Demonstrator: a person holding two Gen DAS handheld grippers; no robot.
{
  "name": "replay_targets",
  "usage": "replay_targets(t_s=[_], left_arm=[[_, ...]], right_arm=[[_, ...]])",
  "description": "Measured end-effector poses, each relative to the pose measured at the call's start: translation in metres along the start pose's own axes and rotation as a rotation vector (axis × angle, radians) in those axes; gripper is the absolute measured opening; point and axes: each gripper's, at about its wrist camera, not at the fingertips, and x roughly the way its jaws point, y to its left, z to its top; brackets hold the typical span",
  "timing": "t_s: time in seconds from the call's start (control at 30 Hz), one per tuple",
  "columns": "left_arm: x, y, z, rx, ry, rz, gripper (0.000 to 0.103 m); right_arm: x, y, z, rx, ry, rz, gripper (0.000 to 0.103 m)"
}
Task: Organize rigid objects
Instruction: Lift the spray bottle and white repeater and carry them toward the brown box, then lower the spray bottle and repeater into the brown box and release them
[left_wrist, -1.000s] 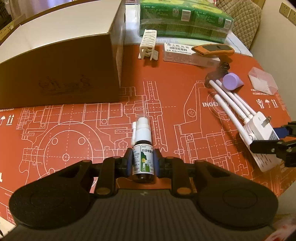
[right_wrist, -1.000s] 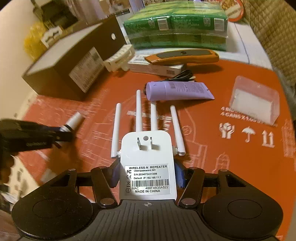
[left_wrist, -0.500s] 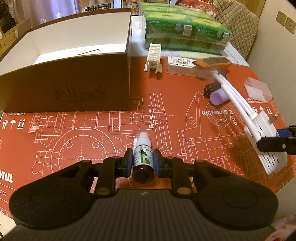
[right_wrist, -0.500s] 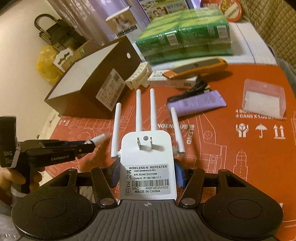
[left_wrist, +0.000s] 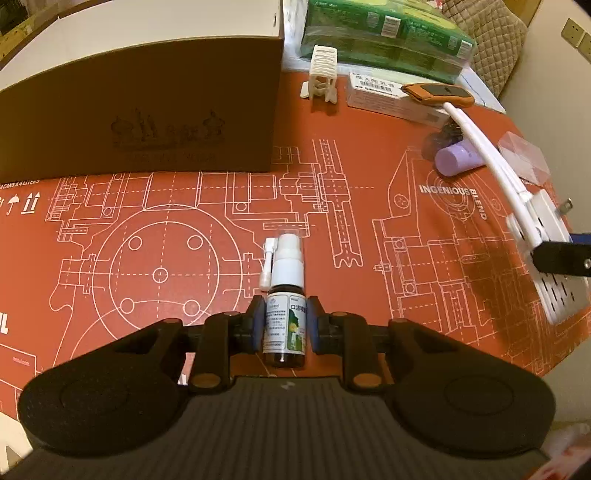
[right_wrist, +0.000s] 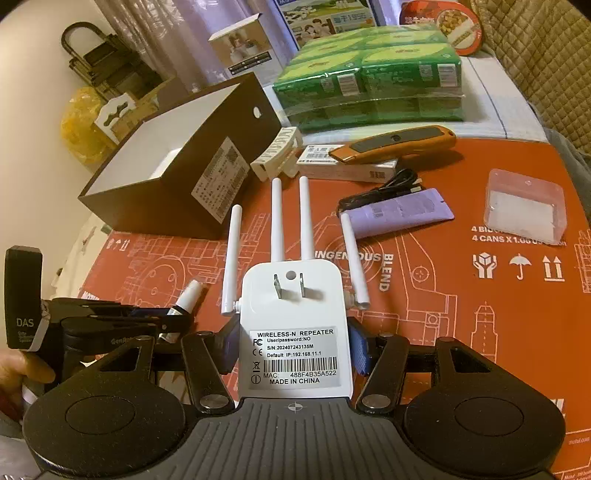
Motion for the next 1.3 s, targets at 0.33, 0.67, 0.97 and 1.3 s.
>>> replay_targets(t_s=[0.33,0.67,0.97,1.3], left_arm=[[-0.005,0.002,0.004,0.033,-0.042,-0.012,0.019],[-0.054,0.011,0.005,0.018,-0.137,-0.050,0.019],[-0.105,0.033,0.010,-0.005,-0.238,-0.052,0.019],[-0.144,0.067,0.032,-0.016,-0.334,-0.031,0.019]], right_arm=[[-0.002,0.001,-0.002,0.018,-0.006,-0.039,0.054],[-0.002,0.014,0.009,0.002,-0.023,-0.056,0.054],[0.001,0.042,0.026,-0.018,-0.032,-0.051,0.054],[0.002,0.096,0.057,-0.035,-0.062,0.007,0.054]])
